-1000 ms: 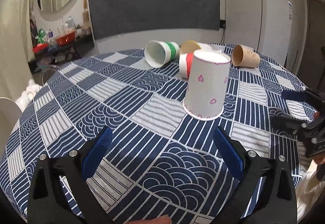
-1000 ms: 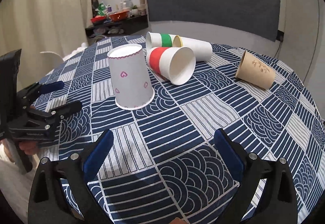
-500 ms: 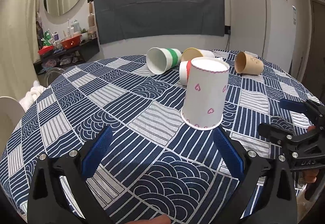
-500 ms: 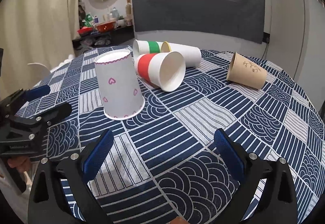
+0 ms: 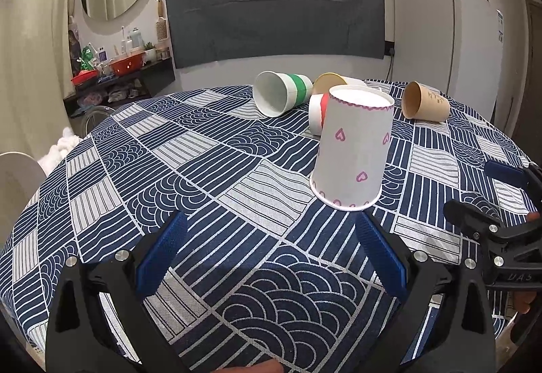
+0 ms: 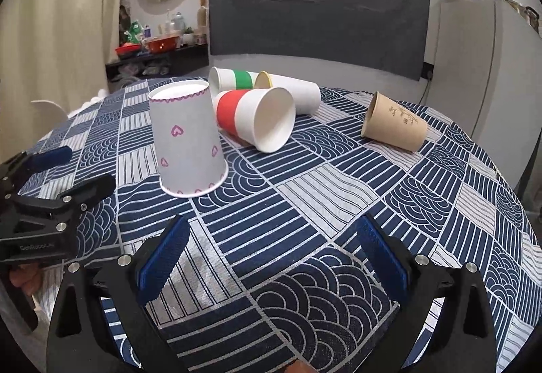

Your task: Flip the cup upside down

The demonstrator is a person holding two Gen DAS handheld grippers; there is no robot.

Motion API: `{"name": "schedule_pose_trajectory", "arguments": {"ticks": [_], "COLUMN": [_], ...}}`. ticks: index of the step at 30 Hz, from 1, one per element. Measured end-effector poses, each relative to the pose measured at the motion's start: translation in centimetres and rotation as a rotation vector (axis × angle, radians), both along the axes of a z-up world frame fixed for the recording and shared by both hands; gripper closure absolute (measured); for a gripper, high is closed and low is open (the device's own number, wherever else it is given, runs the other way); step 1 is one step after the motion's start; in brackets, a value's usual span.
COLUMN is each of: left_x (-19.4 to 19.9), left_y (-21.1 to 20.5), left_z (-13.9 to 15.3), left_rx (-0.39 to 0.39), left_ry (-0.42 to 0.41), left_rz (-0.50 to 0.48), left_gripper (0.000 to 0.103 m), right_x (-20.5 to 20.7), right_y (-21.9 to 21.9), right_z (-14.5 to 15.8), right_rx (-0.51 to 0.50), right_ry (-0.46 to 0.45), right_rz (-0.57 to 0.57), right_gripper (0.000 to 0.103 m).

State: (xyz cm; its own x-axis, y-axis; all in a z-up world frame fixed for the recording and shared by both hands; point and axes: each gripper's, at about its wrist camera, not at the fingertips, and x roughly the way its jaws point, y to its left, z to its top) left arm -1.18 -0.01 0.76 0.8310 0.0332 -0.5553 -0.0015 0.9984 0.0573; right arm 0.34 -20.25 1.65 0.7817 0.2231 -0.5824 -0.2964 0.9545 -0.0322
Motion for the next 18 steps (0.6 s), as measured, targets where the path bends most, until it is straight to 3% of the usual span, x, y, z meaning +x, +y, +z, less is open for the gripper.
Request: {"name": "schedule_pose_trajectory", "arguments": {"ticks": [18], "left_x": [0.33], "left_y": [0.44], "left_z": [-0.14], "left_rx": [-0.037], "left_ry": [0.020], "left_rz": [-0.008], "left_gripper": [0.006], "right_x": [-0.33], "right_y": [0.40], "right_z": [0.04], "right_rx": [-0.019], "right_ry": [-0.012], "right_rz": [0.006], "right_gripper": [0.008]}}
